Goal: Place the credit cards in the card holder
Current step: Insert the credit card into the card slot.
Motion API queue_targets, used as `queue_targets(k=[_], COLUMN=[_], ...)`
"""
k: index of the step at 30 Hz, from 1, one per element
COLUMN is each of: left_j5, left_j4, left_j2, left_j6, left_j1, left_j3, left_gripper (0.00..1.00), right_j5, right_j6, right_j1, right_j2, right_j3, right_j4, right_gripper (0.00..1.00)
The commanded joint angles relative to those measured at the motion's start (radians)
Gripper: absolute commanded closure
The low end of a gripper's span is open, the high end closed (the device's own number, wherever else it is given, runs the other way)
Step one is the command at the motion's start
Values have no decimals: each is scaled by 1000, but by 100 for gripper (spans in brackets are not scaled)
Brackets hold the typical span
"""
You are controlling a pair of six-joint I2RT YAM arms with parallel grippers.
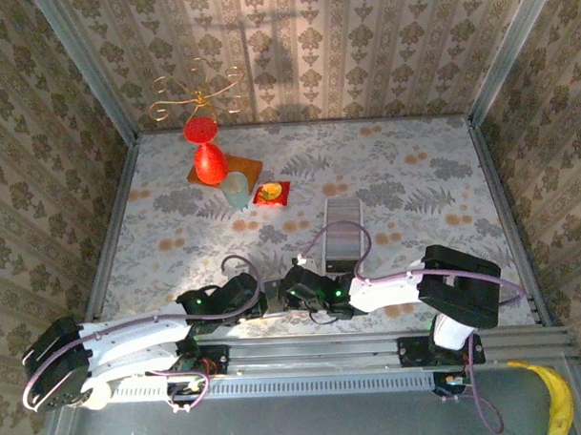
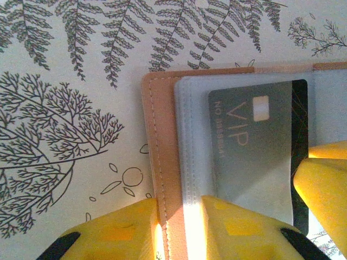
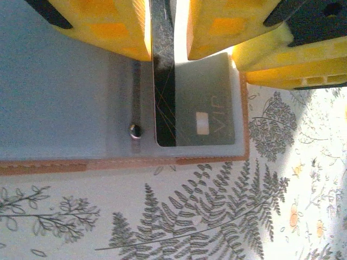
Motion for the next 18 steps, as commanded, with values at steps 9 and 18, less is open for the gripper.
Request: queue_targets(k=[9, 18], left_j5=[-1, -21], left_j4=[-20, -54], left_j2=[10, -13], left_j6=[-9, -3], left_j1=[-8, -8], left_j3=[-17, -5], left_gripper=[74, 72], right_j5=[11, -43], right_j6=[-24, -59], right_j1=[6, 15], right_j2=[-9, 12], right_j3=[13, 58], right_j4=[-25, 11], right_gripper=[81, 81])
